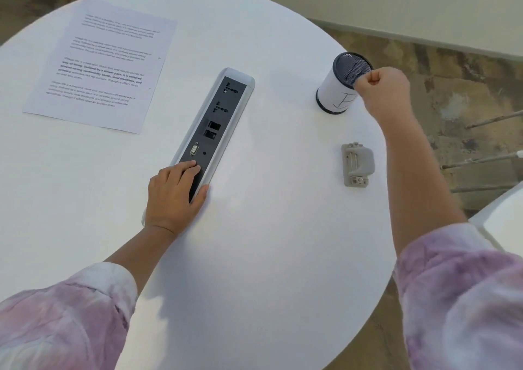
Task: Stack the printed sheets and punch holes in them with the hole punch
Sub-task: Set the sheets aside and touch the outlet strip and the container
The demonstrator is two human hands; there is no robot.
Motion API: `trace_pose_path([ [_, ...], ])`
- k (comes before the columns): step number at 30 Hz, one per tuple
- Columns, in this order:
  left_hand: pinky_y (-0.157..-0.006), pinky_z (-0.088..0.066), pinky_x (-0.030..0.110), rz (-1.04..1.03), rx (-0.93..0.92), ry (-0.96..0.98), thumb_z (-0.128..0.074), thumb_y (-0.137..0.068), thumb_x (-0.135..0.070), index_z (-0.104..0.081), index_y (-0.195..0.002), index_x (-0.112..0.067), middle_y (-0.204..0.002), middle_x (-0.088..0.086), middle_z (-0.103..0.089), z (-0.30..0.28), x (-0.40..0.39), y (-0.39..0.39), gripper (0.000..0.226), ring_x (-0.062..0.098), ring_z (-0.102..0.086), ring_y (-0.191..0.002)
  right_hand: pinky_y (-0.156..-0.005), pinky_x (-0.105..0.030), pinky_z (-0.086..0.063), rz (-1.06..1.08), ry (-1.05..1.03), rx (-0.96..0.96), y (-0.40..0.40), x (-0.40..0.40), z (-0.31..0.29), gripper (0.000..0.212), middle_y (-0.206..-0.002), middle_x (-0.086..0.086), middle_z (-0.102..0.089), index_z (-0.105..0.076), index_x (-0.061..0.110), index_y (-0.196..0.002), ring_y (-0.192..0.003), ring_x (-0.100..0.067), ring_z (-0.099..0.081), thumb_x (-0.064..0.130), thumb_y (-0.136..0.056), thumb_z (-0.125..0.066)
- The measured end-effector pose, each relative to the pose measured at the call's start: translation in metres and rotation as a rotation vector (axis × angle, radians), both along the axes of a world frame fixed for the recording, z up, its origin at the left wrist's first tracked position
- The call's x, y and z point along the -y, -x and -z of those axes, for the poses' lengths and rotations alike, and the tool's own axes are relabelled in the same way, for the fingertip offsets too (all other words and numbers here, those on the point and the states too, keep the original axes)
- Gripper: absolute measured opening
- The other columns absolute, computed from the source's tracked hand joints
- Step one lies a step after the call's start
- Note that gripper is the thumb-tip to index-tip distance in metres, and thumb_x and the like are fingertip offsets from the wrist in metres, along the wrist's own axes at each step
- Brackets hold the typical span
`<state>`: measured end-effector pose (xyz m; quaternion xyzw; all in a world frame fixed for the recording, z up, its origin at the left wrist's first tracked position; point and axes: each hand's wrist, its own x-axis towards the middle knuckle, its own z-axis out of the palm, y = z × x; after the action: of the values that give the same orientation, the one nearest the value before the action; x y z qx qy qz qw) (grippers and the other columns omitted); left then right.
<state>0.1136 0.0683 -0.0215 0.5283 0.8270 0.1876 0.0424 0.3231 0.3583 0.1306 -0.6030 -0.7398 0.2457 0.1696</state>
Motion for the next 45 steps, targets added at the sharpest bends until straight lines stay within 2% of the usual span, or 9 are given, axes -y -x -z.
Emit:
trace_pose_path([
  [6, -0.08, -0.043, 0.043, 0.001, -0.013, -0.003, -0.043, -0.085, -0.042, -0.063, -0.109, -0.01, -0.12, 0.004, -0.061, 0.0, -0.001, 0.001, 0.045, 0.026, -0.05, -0.101, -0.05, -0.022, -0.033, 0.052, 0.008, 0.117, 0.005, -0.04, 0.0, 0.037, -0.026, 0.007, -0.032, -0.037, 0.014, -0.048, -0.028, -0.01, -0.031, 0.011, -0.083, -0.049],
  [11, -0.081, -0.042, 0.041, -0.001, -0.013, -0.021, -0.043, -0.085, -0.041, -0.063, -0.109, -0.01, -0.12, 0.004, -0.061, 0.001, 0.0, 0.001, 0.044, 0.024, -0.048, -0.102, -0.068, -0.024, -0.037, 0.037, 0.004, 0.13, 0.006, -0.05, 0.006, 0.023, -0.053, -0.002, -0.043, -0.066, 0.003, -0.079, -0.05, -0.015, -0.039, 0.02, -0.091, -0.055],
  [19, -0.082, -0.04, 0.04, -0.008, -0.012, -0.022, -0.043, -0.085, -0.042, -0.063, -0.109, -0.01, -0.12, 0.003, -0.061, 0.001, 0.001, 0.001, 0.045, 0.022, -0.046, -0.103, -0.058, -0.023, -0.034, 0.021, 0.001, 0.141, 0.005, -0.053, 0.007, 0.036, -0.054, -0.004, -0.038, -0.064, -0.011, -0.094, -0.048, -0.014, -0.032, 0.023, -0.093, -0.052],
  [24, -0.082, -0.04, 0.041, -0.004, -0.006, -0.029, -0.043, -0.085, -0.041, -0.063, -0.11, -0.01, -0.121, 0.003, -0.061, 0.001, 0.001, 0.001, 0.044, 0.023, -0.047, -0.103, -0.056, -0.023, -0.034, -0.004, 0.022, 0.137, 0.003, -0.053, 0.009, 0.033, -0.062, -0.012, -0.044, -0.065, -0.009, -0.095, -0.055, -0.021, -0.037, 0.02, -0.094, -0.05],
  [28, -0.083, -0.04, 0.041, -0.004, -0.006, -0.015, -0.043, -0.085, -0.042, -0.062, -0.111, -0.011, -0.121, 0.003, -0.06, 0.001, 0.002, 0.001, 0.045, 0.024, -0.048, -0.104, -0.056, -0.023, -0.036, -0.027, 0.018, 0.122, 0.0, -0.052, 0.01, 0.027, -0.067, -0.006, -0.053, -0.068, 0.003, -0.102, -0.058, -0.022, -0.043, 0.015, -0.093, -0.046],
  [32, -0.082, -0.041, 0.042, -0.005, -0.003, -0.017, -0.043, -0.085, -0.042, -0.063, -0.11, -0.011, -0.121, 0.003, -0.06, 0.001, 0.001, 0.001, 0.045, 0.022, -0.046, -0.104, -0.079, -0.032, -0.047, -0.001, -0.017, 0.052, -0.002, -0.051, 0.009, 0.025, -0.084, -0.002, -0.056, -0.065, 0.008, -0.104, -0.075, -0.016, -0.051, 0.025, -0.09, -0.053],
  [38, -0.082, -0.041, 0.041, -0.009, -0.008, -0.021, -0.042, -0.085, -0.042, -0.063, -0.11, -0.011, -0.121, 0.003, -0.061, 0.001, 0.001, 0.001, 0.045, 0.022, -0.045, -0.103, -0.05, -0.004, -0.034, -0.054, -0.02, -0.187, 0.01, 0.01, 0.018, 0.008, -0.063, 0.012, -0.045, -0.057, 0.021, -0.093, -0.05, 0.009, -0.044, 0.024, -0.086, -0.059],
  [41, -0.081, -0.041, 0.041, -0.004, -0.014, -0.025, -0.043, -0.085, -0.042, -0.063, -0.109, -0.011, -0.12, 0.004, -0.061, 0.002, 0.001, 0.002, 0.044, 0.022, -0.045, -0.103, -0.052, -0.007, -0.034, -0.116, 0.049, -0.227, 0.011, 0.057, 0.038, 0.008, -0.061, 0.01, -0.046, -0.057, 0.024, -0.091, -0.051, 0.007, -0.044, 0.02, -0.085, -0.06],
  [45, -0.08, -0.042, 0.04, 0.004, -0.018, -0.034, -0.045, -0.085, -0.041, -0.063, -0.109, -0.01, -0.12, 0.004, -0.061, 0.003, 0.001, 0.003, 0.043, 0.022, -0.045, -0.102, -0.066, -0.021, -0.036, -0.179, 0.19, -0.094, -0.001, 0.107, 0.078, 0.012, -0.065, 0.01, -0.049, -0.062, 0.021, -0.092, -0.061, -0.001, -0.045, 0.013, -0.083, -0.06],
])
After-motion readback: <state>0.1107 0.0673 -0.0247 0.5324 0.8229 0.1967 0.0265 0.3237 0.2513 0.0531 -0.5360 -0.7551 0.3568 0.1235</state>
